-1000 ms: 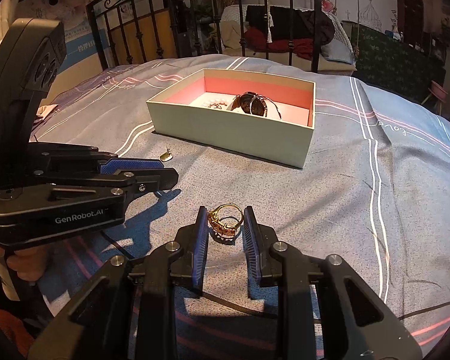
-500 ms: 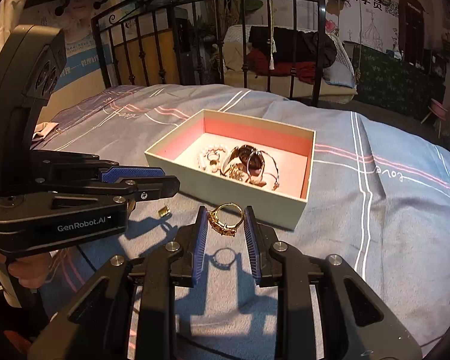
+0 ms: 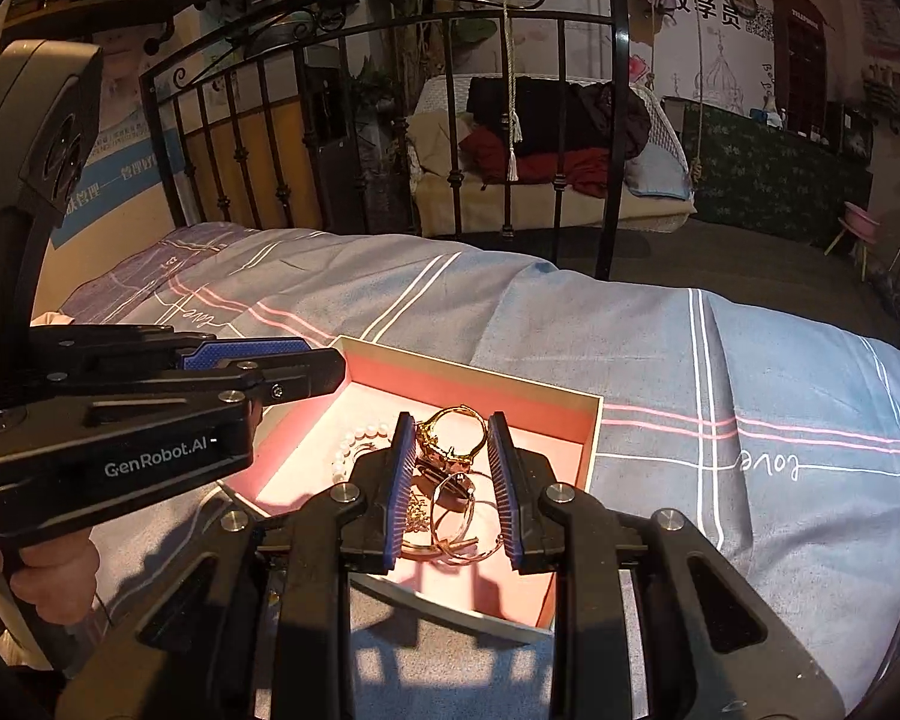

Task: Organize jewelry
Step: 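Carry both rings into the box and open both tools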

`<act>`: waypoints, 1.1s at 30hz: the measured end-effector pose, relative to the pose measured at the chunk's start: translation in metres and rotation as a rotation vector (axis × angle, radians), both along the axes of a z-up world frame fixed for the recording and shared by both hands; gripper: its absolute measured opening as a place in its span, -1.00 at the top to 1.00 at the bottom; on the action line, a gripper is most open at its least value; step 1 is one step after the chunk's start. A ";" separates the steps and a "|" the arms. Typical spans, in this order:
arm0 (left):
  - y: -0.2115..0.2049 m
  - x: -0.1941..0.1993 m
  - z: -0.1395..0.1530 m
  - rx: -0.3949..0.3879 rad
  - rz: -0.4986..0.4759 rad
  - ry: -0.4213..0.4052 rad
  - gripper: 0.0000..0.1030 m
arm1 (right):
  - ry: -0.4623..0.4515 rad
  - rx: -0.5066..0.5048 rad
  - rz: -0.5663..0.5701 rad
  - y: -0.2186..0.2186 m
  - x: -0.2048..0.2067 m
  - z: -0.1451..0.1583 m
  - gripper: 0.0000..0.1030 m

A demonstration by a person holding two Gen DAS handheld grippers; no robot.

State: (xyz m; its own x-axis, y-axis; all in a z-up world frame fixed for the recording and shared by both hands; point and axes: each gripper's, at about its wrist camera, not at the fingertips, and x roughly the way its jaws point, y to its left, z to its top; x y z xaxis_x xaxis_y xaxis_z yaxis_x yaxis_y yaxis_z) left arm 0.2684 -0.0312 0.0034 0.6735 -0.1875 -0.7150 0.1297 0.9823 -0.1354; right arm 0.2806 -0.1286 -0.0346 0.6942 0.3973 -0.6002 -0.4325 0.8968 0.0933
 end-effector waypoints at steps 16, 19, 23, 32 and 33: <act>-0.002 0.029 -0.028 0.038 0.029 0.090 0.63 | 0.085 -0.017 -0.007 0.010 0.022 -0.027 0.50; -0.002 0.035 -0.033 0.040 0.034 0.108 0.63 | 0.092 -0.022 0.000 0.012 0.022 -0.030 0.50; -0.002 0.037 -0.039 0.049 0.036 0.128 0.63 | 0.097 -0.030 0.006 0.015 0.022 -0.032 0.50; -0.001 0.040 -0.042 0.043 0.033 0.142 0.63 | 0.107 -0.044 0.019 0.019 0.020 -0.037 0.50; -0.001 0.040 -0.042 0.042 0.032 0.143 0.63 | 0.109 -0.045 0.022 0.019 0.020 -0.037 0.50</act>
State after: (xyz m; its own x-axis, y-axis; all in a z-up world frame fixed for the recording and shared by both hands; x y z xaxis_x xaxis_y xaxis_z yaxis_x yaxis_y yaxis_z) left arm 0.3081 -0.0321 -0.0383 0.5694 -0.1355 -0.8108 0.0807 0.9908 -0.1090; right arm 0.3005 -0.1096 -0.0717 0.6152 0.3829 -0.6891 -0.4417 0.8915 0.1011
